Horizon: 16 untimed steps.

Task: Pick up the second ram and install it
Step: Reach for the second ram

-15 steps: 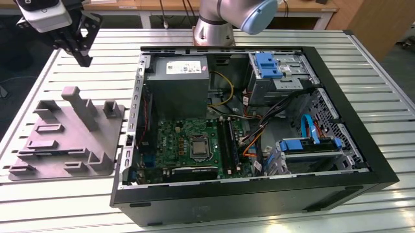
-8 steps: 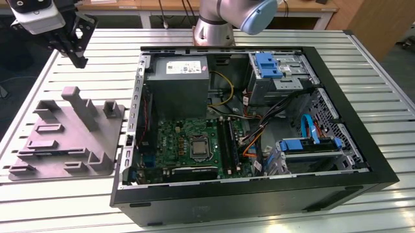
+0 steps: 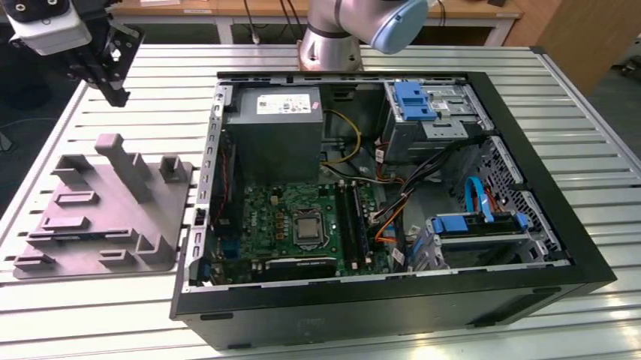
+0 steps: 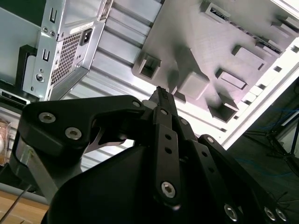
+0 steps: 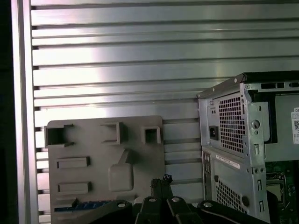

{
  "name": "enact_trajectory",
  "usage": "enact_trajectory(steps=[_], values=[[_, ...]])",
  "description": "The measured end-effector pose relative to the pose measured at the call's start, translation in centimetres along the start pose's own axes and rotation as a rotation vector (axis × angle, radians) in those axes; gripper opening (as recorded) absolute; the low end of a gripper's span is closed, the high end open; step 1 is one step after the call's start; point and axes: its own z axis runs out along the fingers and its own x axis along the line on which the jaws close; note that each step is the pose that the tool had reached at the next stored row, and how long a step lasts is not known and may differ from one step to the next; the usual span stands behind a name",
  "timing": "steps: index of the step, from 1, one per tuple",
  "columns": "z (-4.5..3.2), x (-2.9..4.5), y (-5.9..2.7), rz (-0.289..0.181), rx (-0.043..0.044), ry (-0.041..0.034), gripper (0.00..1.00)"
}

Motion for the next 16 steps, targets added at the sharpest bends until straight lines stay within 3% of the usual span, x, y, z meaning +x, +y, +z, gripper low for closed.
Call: enact_trajectory(steps=[16], values=[[0.21,1.78,-0.23,0.000,-0.0001,0.0000,0.10]])
